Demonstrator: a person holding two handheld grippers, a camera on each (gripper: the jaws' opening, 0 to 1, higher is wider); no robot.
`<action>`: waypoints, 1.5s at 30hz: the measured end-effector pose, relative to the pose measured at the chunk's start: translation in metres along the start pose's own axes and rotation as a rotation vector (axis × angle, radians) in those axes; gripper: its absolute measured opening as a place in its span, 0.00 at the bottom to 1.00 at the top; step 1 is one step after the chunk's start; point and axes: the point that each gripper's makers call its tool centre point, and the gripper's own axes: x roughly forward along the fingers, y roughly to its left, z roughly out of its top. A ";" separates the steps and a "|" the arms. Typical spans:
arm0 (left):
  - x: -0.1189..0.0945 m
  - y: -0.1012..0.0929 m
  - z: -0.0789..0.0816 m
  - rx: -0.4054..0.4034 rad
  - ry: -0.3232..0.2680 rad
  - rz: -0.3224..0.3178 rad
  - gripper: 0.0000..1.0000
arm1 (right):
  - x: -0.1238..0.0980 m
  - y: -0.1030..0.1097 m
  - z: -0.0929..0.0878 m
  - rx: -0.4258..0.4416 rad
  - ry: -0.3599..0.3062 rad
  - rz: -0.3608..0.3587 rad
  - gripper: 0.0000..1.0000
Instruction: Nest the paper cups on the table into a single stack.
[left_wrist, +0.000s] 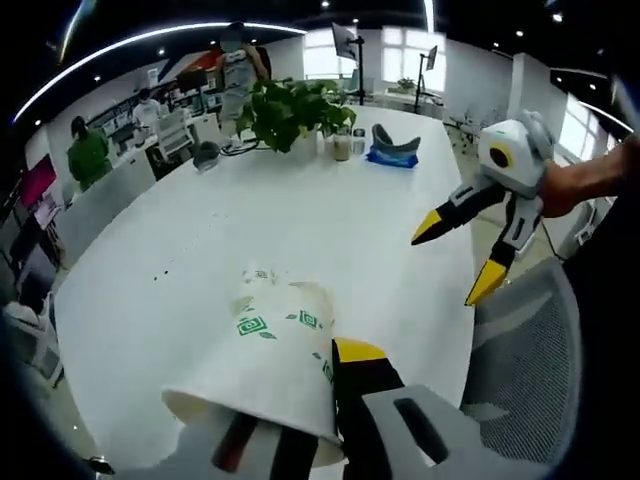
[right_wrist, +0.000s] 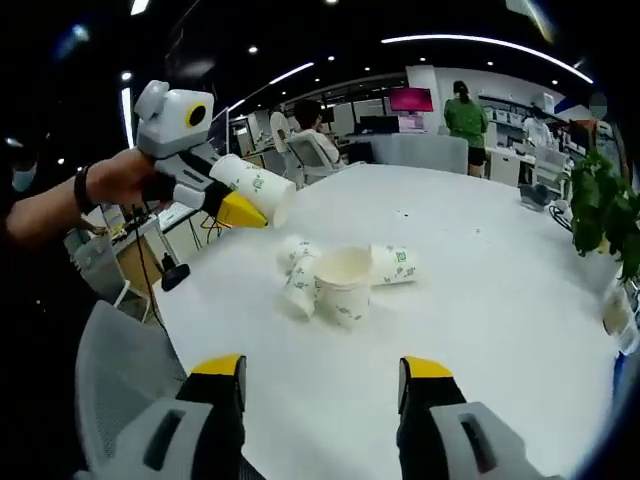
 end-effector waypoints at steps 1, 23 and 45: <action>0.002 0.000 0.001 0.008 0.010 -0.011 0.00 | 0.000 0.001 0.001 -0.004 -0.004 0.001 0.62; 0.062 0.002 -0.006 0.253 0.324 -0.151 0.00 | 0.000 0.011 0.001 -0.006 -0.051 0.006 0.71; 0.081 0.003 -0.013 0.269 0.390 -0.186 0.00 | 0.001 0.011 0.004 0.036 -0.081 -0.003 0.73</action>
